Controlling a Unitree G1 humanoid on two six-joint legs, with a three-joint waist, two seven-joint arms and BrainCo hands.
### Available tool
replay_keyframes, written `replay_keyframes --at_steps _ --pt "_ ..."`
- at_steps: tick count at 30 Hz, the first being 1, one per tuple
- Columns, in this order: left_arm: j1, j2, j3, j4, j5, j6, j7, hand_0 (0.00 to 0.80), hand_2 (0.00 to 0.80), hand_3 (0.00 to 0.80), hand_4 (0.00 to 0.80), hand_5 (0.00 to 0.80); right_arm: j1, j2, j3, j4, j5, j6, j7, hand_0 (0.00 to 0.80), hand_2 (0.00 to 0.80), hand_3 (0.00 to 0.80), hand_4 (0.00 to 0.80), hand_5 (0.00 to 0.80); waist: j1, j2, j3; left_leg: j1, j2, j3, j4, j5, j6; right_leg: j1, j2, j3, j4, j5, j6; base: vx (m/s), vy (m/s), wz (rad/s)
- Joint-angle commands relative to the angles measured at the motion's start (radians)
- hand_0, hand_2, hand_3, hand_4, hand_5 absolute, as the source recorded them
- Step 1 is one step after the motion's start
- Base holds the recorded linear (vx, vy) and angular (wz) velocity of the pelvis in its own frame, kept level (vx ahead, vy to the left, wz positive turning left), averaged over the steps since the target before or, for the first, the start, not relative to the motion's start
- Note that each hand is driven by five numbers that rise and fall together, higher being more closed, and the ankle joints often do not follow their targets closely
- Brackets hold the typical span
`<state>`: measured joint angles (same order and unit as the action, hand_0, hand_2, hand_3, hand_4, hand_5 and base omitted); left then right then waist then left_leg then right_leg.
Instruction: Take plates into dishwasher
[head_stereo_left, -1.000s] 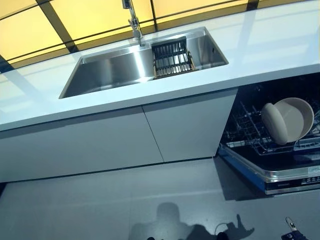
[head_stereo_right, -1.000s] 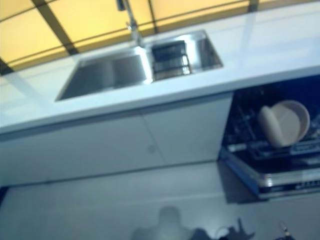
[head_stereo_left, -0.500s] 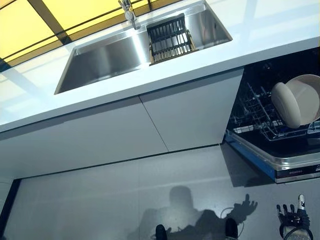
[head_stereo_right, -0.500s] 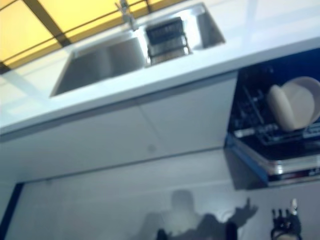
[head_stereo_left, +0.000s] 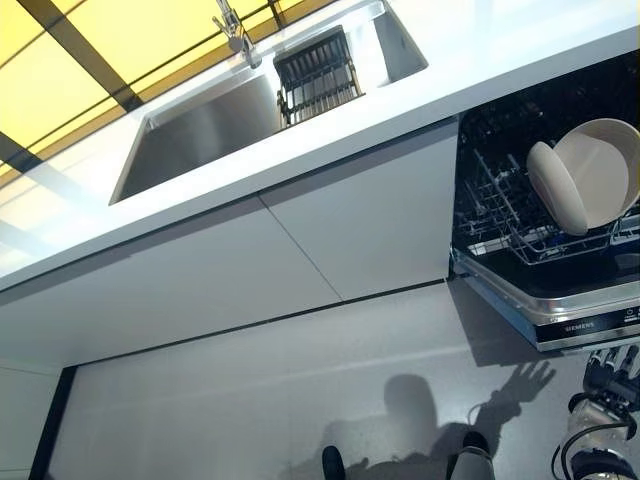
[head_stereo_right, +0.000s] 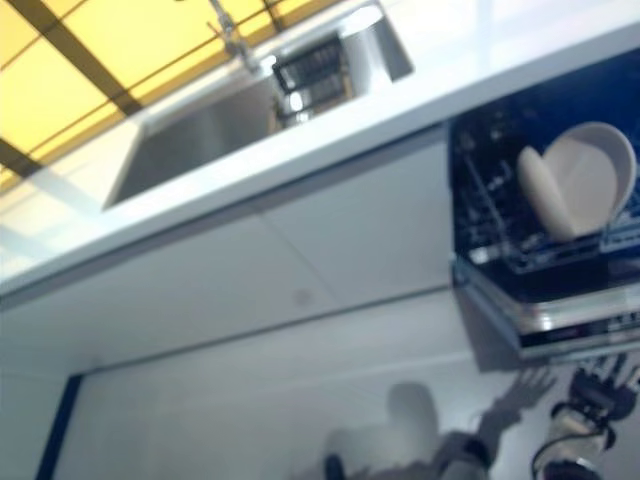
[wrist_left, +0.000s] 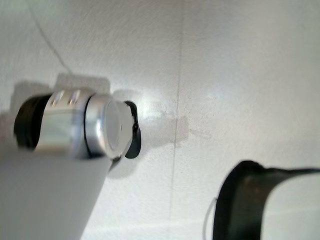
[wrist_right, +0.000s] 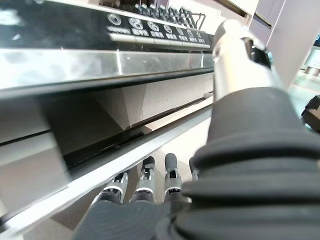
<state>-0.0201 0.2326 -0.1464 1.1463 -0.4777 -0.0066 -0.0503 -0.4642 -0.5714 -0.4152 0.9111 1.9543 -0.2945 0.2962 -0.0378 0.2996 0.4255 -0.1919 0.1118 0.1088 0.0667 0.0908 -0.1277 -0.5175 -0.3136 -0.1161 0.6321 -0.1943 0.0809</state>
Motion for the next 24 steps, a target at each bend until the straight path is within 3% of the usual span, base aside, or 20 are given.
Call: replay_keyframes --at_steps 1,10,17,24 --pt "0.038 0.026 -0.031 -0.020 -0.030 0.015 0.019 0.000 0.000 0.000 0.000 0.000 -0.117 -0.090 0.018 -0.083 -0.075 0.004 0.045 0.000 0.000 0.000 0.000 0.000 0.014 -0.032 0.002 -0.052 -0.012 -0.016 0.178 -0.102 0.032 0.102 -0.007 -0.062 -0.063 -0.006 -0.041 0.000 0.000 0.00" --pt "0.044 0.064 -0.034 -0.049 -0.027 0.057 0.031 0.000 0.000 0.000 0.000 0.000 -0.453 -0.221 0.210 -0.092 -0.348 0.051 -0.130 0.000 0.000 0.000 0.000 0.000 0.096 -0.037 0.004 -0.083 -0.014 -0.068 0.215 -0.073 0.017 0.094 -0.017 -0.077 0.050 -0.093 -0.059 0.009 -0.063 0.00" --pt "0.046 0.079 -0.035 -0.054 -0.010 0.054 0.020 0.000 0.000 0.000 0.000 0.000 -0.526 -0.238 0.258 -0.072 -0.391 0.079 -0.134 0.000 0.000 0.000 0.000 0.000 0.121 -0.044 0.010 -0.081 -0.010 -0.083 0.206 -0.056 0.014 0.107 -0.015 -0.098 0.069 -0.108 -0.068 0.016 -0.042 0.02" --pt "0.063 0.103 -0.029 -0.058 0.042 0.036 0.006 0.000 0.000 0.000 0.000 0.000 -0.553 -0.242 0.303 -0.109 -0.417 0.115 -0.112 0.000 0.000 0.000 0.000 0.000 0.149 -0.079 -0.002 -0.026 0.004 -0.103 0.134 -0.035 0.007 0.183 0.005 -0.134 0.019 -0.100 -0.066 0.049 -0.035 0.15"
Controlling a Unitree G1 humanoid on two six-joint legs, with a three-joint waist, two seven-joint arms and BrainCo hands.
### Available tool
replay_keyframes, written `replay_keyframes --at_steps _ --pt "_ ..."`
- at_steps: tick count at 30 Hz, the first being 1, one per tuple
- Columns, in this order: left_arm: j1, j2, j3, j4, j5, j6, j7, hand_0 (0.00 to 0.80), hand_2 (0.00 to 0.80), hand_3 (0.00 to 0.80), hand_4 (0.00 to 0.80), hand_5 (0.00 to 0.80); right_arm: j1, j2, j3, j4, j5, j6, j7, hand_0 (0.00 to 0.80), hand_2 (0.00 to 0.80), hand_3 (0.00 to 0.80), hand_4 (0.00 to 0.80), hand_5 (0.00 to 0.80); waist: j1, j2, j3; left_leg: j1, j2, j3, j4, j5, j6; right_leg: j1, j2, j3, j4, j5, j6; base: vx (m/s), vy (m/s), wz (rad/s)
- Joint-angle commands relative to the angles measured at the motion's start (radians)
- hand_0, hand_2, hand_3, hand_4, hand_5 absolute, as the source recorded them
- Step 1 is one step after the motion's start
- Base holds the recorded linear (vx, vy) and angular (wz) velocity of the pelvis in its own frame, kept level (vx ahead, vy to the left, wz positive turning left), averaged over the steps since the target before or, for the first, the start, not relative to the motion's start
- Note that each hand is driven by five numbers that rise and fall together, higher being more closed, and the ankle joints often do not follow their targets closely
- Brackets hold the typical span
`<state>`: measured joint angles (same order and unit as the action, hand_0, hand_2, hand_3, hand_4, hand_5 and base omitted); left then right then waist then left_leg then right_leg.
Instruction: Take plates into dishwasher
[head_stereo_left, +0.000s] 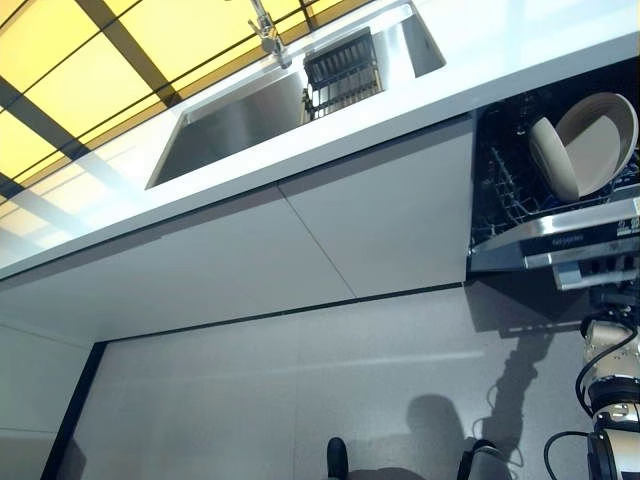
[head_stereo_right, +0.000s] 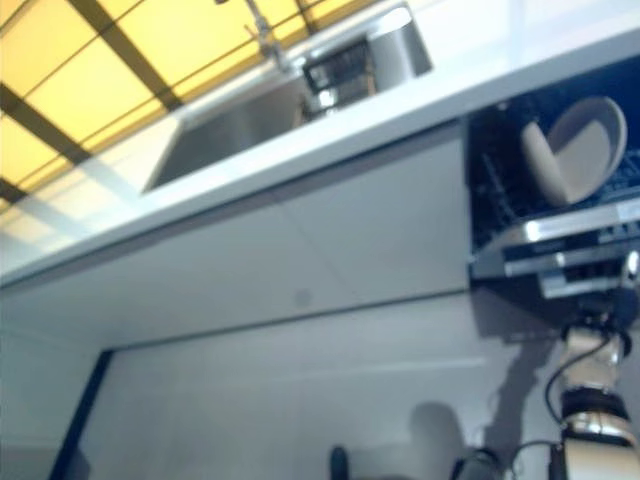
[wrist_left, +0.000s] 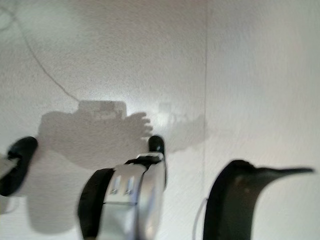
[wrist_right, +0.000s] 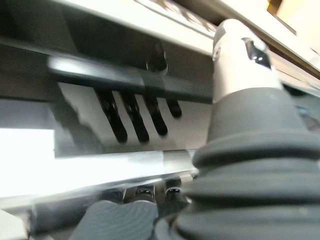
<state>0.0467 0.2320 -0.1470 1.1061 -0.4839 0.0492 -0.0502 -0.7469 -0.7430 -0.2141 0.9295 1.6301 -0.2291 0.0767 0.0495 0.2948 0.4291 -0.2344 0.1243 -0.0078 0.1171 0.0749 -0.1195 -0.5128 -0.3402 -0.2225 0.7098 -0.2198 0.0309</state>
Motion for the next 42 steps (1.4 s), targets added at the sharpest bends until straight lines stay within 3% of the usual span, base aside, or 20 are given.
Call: replay_keyframes --at_steps 1,8,10,12,18,22,31,37,38,42 --pt "-0.004 0.104 -0.029 -0.018 0.048 -0.020 0.006 0.000 0.000 0.000 0.000 0.000 -0.272 -0.071 0.103 -0.127 -0.094 0.051 0.107 0.000 0.000 0.000 0.000 0.000 0.062 -0.075 -0.006 0.020 -0.007 0.013 0.080 -0.018 -0.001 0.184 0.033 -0.030 -0.064 -0.073 -0.016 0.067 -0.010 0.16" --pt "-0.003 0.111 -0.011 -0.006 0.063 -0.023 -0.004 0.000 0.000 0.000 0.000 0.000 -0.273 -0.095 0.101 -0.094 -0.159 0.074 0.052 0.000 0.000 0.000 0.000 0.000 0.080 -0.110 -0.035 0.066 0.008 0.009 0.037 -0.025 -0.007 0.265 0.047 -0.066 -0.140 -0.055 -0.007 0.067 0.000 0.20" --pt "-0.001 0.110 -0.005 0.000 0.073 -0.006 -0.012 0.000 0.000 0.000 0.000 0.000 -0.224 -0.113 0.092 -0.056 -0.239 0.139 -0.011 0.000 0.000 0.000 0.000 0.000 0.082 -0.129 -0.045 0.088 0.017 0.011 0.017 -0.021 -0.010 0.308 0.052 -0.078 -0.190 -0.034 0.002 0.103 0.006 0.18" --pt "0.000 0.107 -0.002 0.007 0.078 -0.008 -0.015 0.000 0.000 0.000 0.000 0.000 -0.205 -0.117 0.089 -0.042 -0.254 0.162 -0.020 0.000 0.000 0.000 0.000 0.000 0.081 -0.133 -0.047 0.096 0.020 0.013 0.009 -0.019 -0.010 0.321 0.055 -0.080 -0.208 -0.027 0.004 0.015 0.020 0.18" --pt "-0.010 0.103 0.008 0.026 0.078 -0.024 -0.012 0.000 0.000 0.000 0.000 0.000 -0.073 -0.101 0.074 0.018 -0.337 0.252 0.009 0.000 0.000 0.000 0.000 0.000 0.068 -0.151 -0.060 0.123 0.036 0.042 -0.040 0.008 -0.005 0.371 0.068 -0.096 -0.325 0.050 0.019 0.015 0.035 0.07" --pt "-0.017 0.105 0.013 0.030 0.071 -0.042 -0.013 0.000 0.000 0.000 0.000 0.000 -0.026 -0.086 0.063 0.044 -0.342 0.265 0.031 0.000 0.000 0.000 0.000 0.000 0.063 -0.158 -0.067 0.134 0.037 0.050 -0.050 0.004 -0.003 0.386 0.068 -0.095 -0.355 0.066 0.029 -0.002 0.016 -0.03" --pt "-0.032 0.097 0.030 0.045 0.060 -0.053 -0.017 0.000 0.000 0.000 0.000 0.000 0.131 0.042 0.025 0.087 -0.387 0.292 0.070 0.000 0.000 0.000 0.000 0.000 0.046 -0.188 -0.114 0.176 0.037 0.065 -0.070 -0.013 0.004 0.456 0.071 -0.087 -0.462 0.118 0.058 0.006 0.028 -0.06" --pt "-0.050 0.092 0.050 0.064 0.086 -0.029 -0.018 0.000 0.000 0.000 0.000 0.000 0.287 0.172 0.047 0.128 -0.530 0.295 0.056 0.000 0.000 0.000 0.000 0.000 0.035 -0.227 -0.175 0.211 0.045 0.075 -0.116 -0.007 0.009 0.514 0.085 -0.078 -0.561 0.168 0.077 0.028 0.015 -0.04" --pt "-0.065 0.078 0.043 0.080 0.114 -0.020 -0.015 0.000 0.000 0.000 0.000 0.000 0.361 0.229 0.068 0.191 -0.591 0.291 0.056 0.000 0.000 0.000 0.000 0.000 0.031 -0.241 -0.211 0.238 0.048 0.082 -0.144 -0.003 0.010 0.547 0.094 -0.076 -0.606 0.187 0.086 0.064 0.071 0.00" --pt "-0.077 0.059 0.032 0.099 0.153 0.000 0.000 0.000 0.000 0.000 0.000 0.000 0.463 0.303 0.096 0.239 -0.687 0.302 0.067 0.000 0.000 0.000 0.000 0.000 0.021 -0.254 -0.253 0.279 0.051 0.102 -0.188 0.003 0.009 0.592 0.104 -0.076 -0.681 0.223 0.103 0.059 0.087 -0.01"
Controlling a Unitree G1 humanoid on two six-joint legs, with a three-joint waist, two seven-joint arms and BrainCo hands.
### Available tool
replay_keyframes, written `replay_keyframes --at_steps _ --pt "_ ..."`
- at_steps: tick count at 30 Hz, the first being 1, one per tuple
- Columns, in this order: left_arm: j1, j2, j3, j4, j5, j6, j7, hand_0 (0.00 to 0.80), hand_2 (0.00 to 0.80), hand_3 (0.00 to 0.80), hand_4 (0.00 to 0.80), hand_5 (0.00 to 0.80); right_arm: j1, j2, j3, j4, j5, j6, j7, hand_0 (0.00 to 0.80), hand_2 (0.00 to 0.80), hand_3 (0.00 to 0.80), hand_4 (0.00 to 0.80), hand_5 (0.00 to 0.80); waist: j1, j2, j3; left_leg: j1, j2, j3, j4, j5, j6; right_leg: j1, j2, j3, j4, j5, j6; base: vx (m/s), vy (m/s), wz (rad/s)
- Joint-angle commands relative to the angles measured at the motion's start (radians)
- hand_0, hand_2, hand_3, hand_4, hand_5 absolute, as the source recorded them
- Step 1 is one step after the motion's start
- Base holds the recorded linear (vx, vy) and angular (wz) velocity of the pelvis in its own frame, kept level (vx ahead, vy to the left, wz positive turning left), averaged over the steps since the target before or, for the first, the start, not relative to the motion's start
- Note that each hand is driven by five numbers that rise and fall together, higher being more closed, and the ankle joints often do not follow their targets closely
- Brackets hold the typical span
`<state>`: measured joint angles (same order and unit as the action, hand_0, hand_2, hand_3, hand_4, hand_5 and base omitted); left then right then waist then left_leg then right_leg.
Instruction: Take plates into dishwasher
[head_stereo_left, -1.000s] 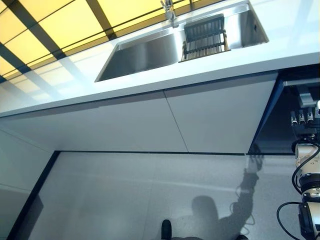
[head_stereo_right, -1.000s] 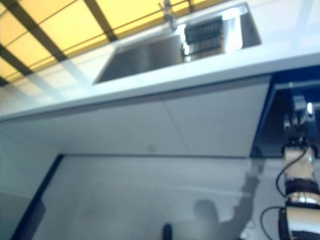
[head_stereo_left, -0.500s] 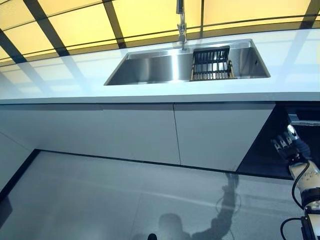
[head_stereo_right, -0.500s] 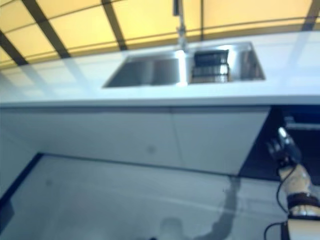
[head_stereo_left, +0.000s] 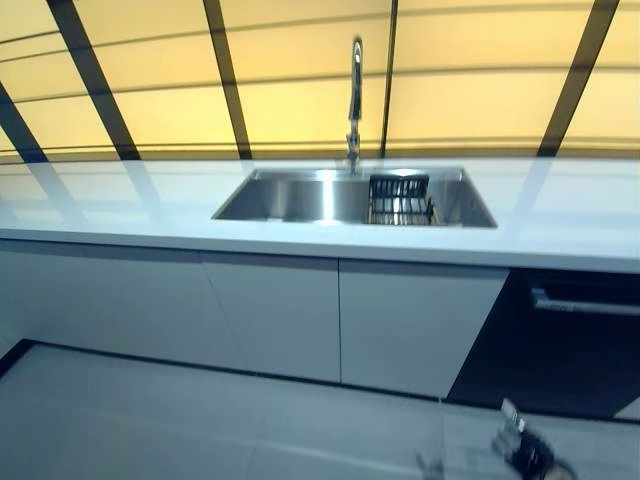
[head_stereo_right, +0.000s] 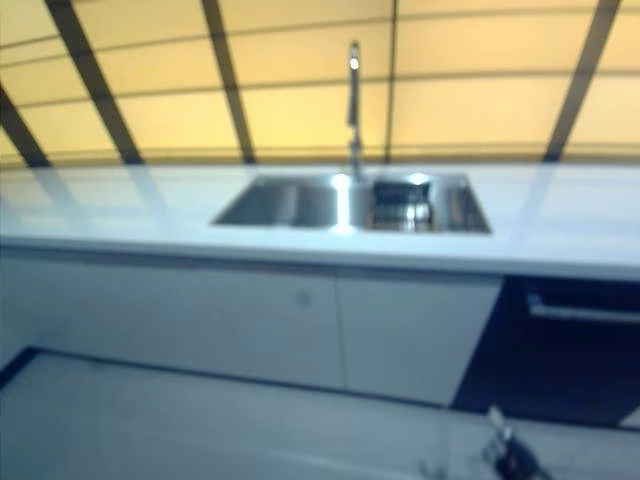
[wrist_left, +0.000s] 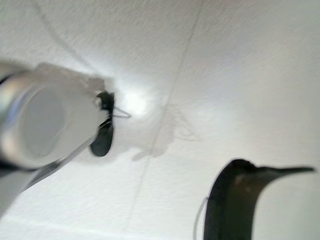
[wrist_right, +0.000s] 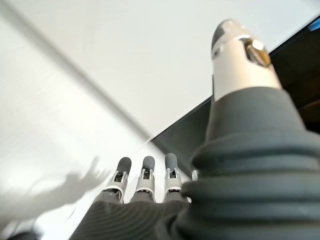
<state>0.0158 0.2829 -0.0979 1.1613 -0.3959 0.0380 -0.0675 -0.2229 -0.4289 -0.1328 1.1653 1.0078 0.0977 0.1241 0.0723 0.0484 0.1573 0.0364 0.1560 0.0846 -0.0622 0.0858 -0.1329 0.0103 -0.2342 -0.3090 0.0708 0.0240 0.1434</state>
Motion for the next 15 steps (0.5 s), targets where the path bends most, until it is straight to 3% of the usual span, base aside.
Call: replay_keyframes --at_steps 1,4,9,10,11,15 --pt "-0.050 0.003 -0.019 0.047 0.076 0.026 0.023 0.000 0.000 0.000 0.000 0.000 -0.033 0.018 0.025 0.007 -0.057 -0.027 0.014 0.000 0.000 0.000 0.000 0.000 -0.007 -0.010 0.009 0.015 0.019 0.016 -0.016 -0.008 0.021 0.079 -0.001 0.009 -0.065 -0.008 -0.004 0.018 0.104 -0.10" --pt "-0.069 -0.016 -0.028 0.081 0.106 0.058 0.048 0.000 0.000 0.000 0.000 0.000 0.041 0.107 0.079 0.053 -0.174 -0.043 0.015 0.000 0.000 0.000 0.000 0.000 -0.027 -0.019 -0.014 0.028 0.018 0.037 -0.025 -0.016 0.018 0.095 0.004 0.009 -0.113 0.016 0.009 0.004 0.092 -0.11" --pt "-0.084 -0.044 -0.042 0.118 0.129 0.095 0.031 0.000 0.000 0.000 0.000 0.000 0.103 0.167 0.121 0.089 -0.352 -0.065 -0.067 0.000 0.000 0.000 0.000 0.000 -0.045 -0.026 -0.029 0.036 0.014 0.048 -0.025 -0.024 0.026 0.095 0.007 0.021 -0.098 0.006 0.011 0.008 0.051 -0.04" --pt "-0.090 -0.062 -0.051 0.116 0.108 0.105 0.034 0.000 0.000 0.000 0.000 0.000 0.124 0.190 0.129 0.106 -0.378 -0.038 -0.145 0.000 0.000 0.000 0.000 0.000 -0.050 -0.029 -0.033 0.040 0.014 0.053 -0.025 -0.027 0.030 0.093 0.007 0.026 -0.095 0.004 0.012 -0.005 0.051 -0.02" --pt "-0.091 -0.071 -0.050 0.115 0.112 0.111 0.025 0.000 0.000 0.000 0.000 0.000 0.131 0.199 0.125 0.111 -0.354 -0.025 -0.150 0.000 0.000 0.000 0.000 0.000 -0.051 -0.029 -0.034 0.041 0.016 0.054 -0.025 -0.028 0.031 0.093 0.007 0.028 -0.094 0.002 0.012 -0.011 0.059 -0.05" --pt "-0.086 -0.077 -0.062 0.114 0.127 0.100 0.052 0.000 0.000 0.000 0.000 0.000 0.140 0.219 0.175 0.105 -0.511 0.038 -0.157 0.000 0.000 0.000 0.000 0.000 -0.054 -0.030 -0.033 0.051 0.021 0.062 -0.025 -0.035 0.036 0.098 0.009 0.033 -0.093 -0.006 0.013 -0.019 0.036 -0.18"
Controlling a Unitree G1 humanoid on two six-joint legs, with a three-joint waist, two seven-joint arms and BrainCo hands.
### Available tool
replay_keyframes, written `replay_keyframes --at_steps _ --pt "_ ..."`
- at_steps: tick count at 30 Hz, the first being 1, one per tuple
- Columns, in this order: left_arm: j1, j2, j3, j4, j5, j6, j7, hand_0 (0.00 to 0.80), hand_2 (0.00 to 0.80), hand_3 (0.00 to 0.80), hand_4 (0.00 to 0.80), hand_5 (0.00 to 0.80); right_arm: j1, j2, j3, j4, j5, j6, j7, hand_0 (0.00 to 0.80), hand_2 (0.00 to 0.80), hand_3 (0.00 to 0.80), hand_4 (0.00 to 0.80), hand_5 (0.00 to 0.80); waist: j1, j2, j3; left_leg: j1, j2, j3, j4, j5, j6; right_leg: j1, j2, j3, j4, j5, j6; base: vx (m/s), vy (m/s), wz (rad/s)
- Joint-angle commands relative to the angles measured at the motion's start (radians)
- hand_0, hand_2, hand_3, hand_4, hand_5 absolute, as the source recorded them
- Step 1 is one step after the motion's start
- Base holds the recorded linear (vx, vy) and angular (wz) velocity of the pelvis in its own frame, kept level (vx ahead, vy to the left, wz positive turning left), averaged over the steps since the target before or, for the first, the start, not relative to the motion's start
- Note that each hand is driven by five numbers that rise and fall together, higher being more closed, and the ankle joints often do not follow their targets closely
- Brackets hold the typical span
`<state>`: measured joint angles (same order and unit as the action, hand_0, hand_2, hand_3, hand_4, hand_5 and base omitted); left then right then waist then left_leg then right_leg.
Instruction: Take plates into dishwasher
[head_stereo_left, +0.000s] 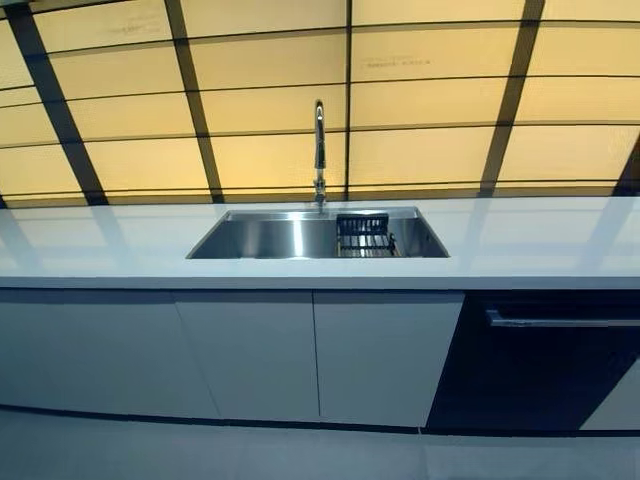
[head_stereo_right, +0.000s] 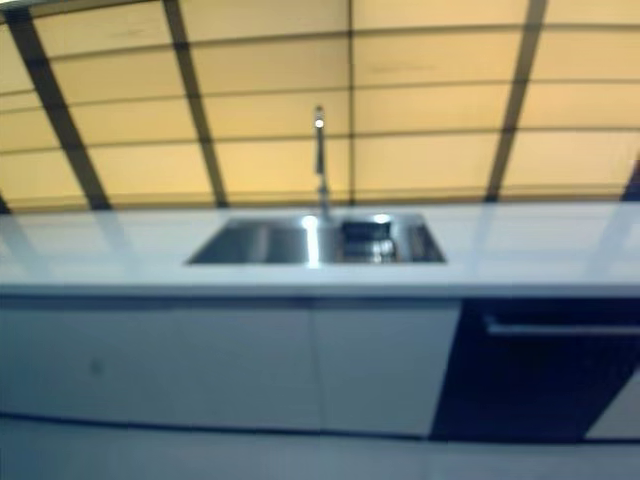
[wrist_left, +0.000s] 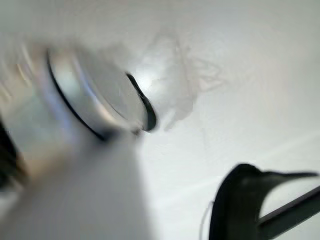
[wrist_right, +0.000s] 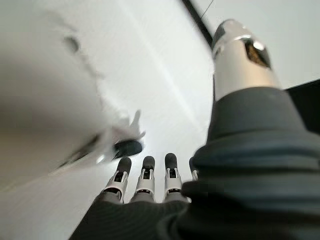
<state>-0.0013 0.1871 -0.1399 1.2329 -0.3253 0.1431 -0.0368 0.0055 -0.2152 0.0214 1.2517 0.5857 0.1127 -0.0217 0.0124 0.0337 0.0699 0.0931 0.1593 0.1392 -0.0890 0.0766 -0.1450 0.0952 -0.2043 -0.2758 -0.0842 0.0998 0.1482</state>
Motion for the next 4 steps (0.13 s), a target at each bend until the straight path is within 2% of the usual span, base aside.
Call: replay_keyframes --at_steps 1,4 --pt "-0.070 0.022 -0.026 0.036 0.063 -0.003 0.025 0.000 0.000 0.000 0.000 0.000 -0.089 0.004 0.036 0.016 -0.096 0.033 0.000 0.000 0.000 0.000 0.000 0.000 0.007 -0.017 0.054 -0.007 0.019 0.008 0.002 -0.026 0.047 0.014 -0.020 -0.001 0.059 -0.081 0.009 -0.044 0.008 -0.15" --pt "-0.074 0.029 -0.037 0.029 0.077 0.001 0.049 0.000 0.000 0.000 0.000 0.000 -0.090 0.001 0.057 0.014 -0.097 0.039 -0.005 0.000 0.000 0.000 0.000 0.000 0.011 -0.019 0.054 -0.012 0.020 0.006 0.002 -0.024 0.046 0.014 -0.021 -0.003 0.058 -0.079 0.011 -0.022 0.001 -0.06"
